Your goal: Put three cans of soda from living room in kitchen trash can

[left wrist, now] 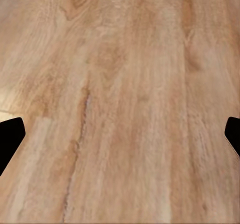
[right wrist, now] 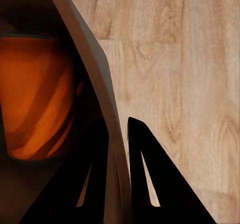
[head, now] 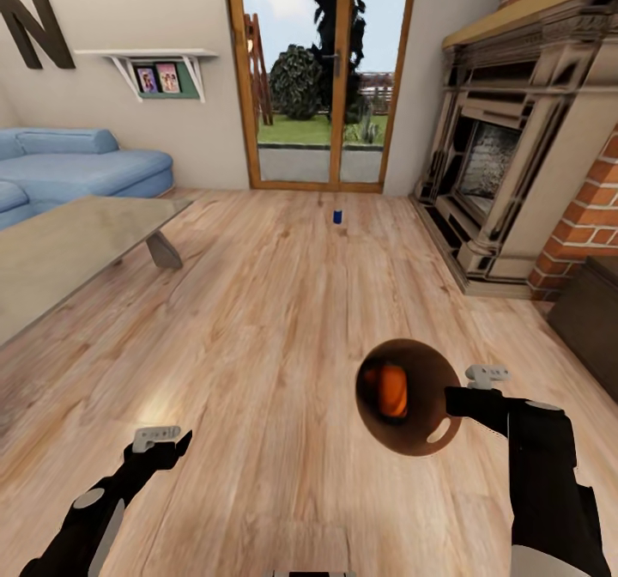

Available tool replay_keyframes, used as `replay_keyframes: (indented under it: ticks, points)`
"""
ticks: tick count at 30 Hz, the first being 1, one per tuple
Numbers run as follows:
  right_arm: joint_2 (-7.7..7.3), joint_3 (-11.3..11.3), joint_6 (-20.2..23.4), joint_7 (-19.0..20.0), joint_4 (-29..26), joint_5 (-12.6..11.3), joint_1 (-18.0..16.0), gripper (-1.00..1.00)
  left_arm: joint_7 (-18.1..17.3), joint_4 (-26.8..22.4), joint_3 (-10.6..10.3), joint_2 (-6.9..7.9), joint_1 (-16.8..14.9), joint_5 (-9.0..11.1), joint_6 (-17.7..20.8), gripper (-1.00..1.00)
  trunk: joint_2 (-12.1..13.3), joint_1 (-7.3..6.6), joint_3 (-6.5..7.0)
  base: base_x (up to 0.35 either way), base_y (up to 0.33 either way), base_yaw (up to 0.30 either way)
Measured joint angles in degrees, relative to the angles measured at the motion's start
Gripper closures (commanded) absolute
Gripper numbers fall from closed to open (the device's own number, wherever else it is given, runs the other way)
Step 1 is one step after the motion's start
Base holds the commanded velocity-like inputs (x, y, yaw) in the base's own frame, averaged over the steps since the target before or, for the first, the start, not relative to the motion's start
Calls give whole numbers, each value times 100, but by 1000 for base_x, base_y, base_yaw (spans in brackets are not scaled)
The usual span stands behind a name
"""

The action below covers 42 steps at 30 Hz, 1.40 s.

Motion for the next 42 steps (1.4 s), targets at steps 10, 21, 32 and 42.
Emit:
replay_keyframes:
  ticks: [10, 21, 32, 42]
  points:
    - [0, 108, 24, 13, 0, -38, 0, 100, 11, 44, 1, 0, -2, -2, -3, -100, 0, 0, 39, 307, -105, 0]
    - [0, 130, 5, 5, 0, 8, 0, 100, 11, 45, 0, 0, -2, -1, -3, -100, 0, 0, 75, 318, -29, 0]
    - [-4, 216, 7, -9, 0, 9, 0, 100, 11, 45, 1, -7, -2, -1, -3, -100, 0, 0, 92, 322, 0, 0]
    - [-3, 79, -1523, -416, 1, -10, 12, 100, 11, 44, 1, -9, -1, -5, -11, -100, 0, 0, 93, 322, 0, 0]
